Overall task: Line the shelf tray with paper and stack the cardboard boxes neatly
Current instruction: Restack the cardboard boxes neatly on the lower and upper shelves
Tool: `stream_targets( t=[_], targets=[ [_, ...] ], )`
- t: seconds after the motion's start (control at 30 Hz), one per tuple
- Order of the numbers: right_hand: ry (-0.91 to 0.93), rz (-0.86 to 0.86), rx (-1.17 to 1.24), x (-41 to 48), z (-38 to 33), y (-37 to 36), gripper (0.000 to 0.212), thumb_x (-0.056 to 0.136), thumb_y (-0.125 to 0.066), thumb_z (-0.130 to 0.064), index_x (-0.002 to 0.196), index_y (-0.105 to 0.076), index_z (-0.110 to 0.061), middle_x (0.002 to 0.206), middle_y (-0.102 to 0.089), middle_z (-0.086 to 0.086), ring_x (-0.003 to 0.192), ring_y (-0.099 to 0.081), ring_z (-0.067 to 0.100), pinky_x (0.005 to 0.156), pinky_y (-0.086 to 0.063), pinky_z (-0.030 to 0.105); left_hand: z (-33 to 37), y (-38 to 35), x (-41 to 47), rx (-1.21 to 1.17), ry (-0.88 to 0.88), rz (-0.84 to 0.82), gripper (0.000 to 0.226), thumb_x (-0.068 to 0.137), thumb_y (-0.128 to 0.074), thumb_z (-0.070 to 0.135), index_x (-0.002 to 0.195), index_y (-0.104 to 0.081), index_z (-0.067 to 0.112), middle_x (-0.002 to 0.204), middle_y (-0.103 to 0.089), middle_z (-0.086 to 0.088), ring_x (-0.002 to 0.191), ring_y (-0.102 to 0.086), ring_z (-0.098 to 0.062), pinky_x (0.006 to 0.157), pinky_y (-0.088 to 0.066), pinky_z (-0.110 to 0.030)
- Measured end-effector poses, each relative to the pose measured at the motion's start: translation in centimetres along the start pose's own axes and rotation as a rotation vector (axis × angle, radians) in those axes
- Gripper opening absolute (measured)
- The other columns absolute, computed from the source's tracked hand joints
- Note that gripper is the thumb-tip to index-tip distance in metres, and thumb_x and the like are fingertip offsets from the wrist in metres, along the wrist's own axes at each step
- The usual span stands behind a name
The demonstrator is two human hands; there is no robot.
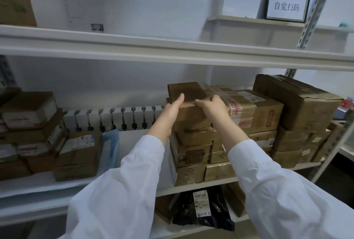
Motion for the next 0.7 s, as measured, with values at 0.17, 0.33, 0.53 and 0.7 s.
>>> stream_targets(
  t=[0.17, 0.33, 0.53, 0.7],
  targets=[
    [0.099, -0.012, 0.248, -0.5, -2.0, 0.2, 0.071, 0.088, -0.063, -0.031, 0.145, -0.029, -0.006, 0.145, -0.042, 0.012, 0.129, -0.045, 0.029, 0.098, -0.042, 0.037, 1.7, 0.9, -0.1, -0.161, -0.142, 0.045, 0.073, 0.090, -0.045, 0.058, 0.150, -0.014, 0.030, 0.158, -0.017, 0.000, 0.145, -0.016, -0.027, 0.115, -0.017, -0.047],
    [0.202, -0.085, 0.345, -1.4, -3.7, -0.9, 0.050, 0.091, -0.059, -0.027, 0.135, -0.042, -0.012, 0.131, -0.052, 0.006, 0.102, -0.047, 0.013, 0.073, -0.041, 0.020, 2.5, 3.8, -0.3, -0.513, -0.213, 0.183, 0.046, 0.093, -0.055, 0.031, 0.137, -0.039, 0.032, 0.135, -0.048, -0.005, 0.119, -0.050, -0.028, 0.087, -0.053, -0.043],
    [0.366, -0.123, 0.125, -1.5, -3.0, -2.9, 0.042, 0.095, -0.042, -0.020, 0.138, -0.043, -0.019, 0.136, -0.051, 0.004, 0.125, -0.047, 0.022, 0.100, -0.041, 0.035, -0.1, 7.9, 0.0, -0.736, -0.137, 0.361, 0.030, 0.095, -0.052, 0.019, 0.123, -0.045, 0.028, 0.114, -0.049, -0.007, 0.099, -0.051, -0.023, 0.080, -0.050, -0.041],
    [0.580, -0.152, -0.855, -1.8, -1.1, -7.8, 0.087, 0.081, -0.062, -0.046, 0.149, -0.012, -0.026, 0.156, -0.021, 0.009, 0.145, -0.015, 0.033, 0.117, -0.010, 0.050, -2.3, 10.4, 0.5, -0.734, -0.094, 0.466, 0.024, 0.093, -0.052, 0.019, 0.116, -0.048, 0.029, 0.115, -0.050, -0.007, 0.104, -0.051, -0.027, 0.082, -0.050, -0.042]
  ],
)
Point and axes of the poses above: each hand's wrist, its own x-axis towards the middle knuckle, its own y-axis out of the back of the hand, z = x × y, the point moved 8 cm from there along x, towards the middle knuckle
